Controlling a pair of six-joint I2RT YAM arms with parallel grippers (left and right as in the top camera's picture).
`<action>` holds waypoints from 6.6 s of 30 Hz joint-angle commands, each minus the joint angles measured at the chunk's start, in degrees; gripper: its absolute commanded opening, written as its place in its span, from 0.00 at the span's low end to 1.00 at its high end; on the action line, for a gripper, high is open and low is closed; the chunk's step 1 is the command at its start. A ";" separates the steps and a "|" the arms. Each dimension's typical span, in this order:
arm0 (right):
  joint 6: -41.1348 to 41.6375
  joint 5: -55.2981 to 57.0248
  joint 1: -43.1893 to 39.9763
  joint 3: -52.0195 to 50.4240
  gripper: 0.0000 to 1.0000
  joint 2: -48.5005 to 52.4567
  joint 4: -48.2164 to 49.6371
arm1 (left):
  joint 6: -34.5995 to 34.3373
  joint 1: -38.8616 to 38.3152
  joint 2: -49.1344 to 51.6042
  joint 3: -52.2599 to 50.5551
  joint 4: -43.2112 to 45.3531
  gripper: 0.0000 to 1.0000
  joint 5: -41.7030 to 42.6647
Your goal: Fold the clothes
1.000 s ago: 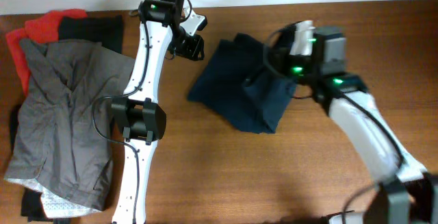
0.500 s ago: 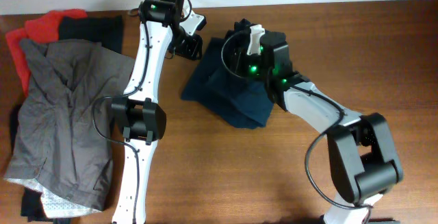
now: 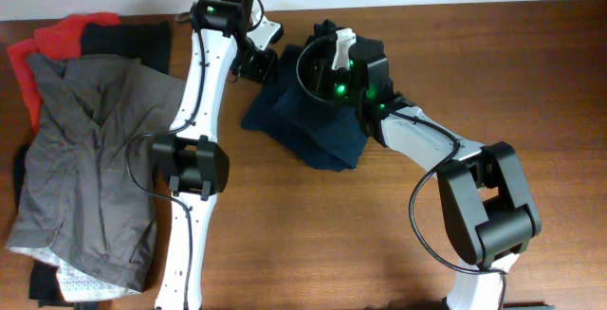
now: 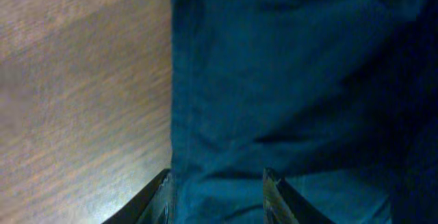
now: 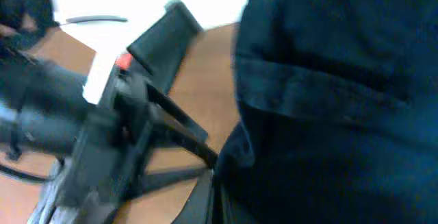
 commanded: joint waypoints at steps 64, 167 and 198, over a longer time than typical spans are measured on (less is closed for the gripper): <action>-34.73 -4.22 -37.64 19.19 0.04 -26.62 -79.01 | -1.62 4.20 -2.27 4.42 -1.57 0.47 -0.37; 33.14 7.39 -51.39 -1.03 0.80 2.64 -22.64 | 0.31 -1.01 -2.21 4.42 2.19 0.48 -0.39; -4.70 9.66 -42.75 -0.92 0.99 4.96 -9.18 | 0.33 -0.98 -2.21 4.42 1.68 0.48 -0.42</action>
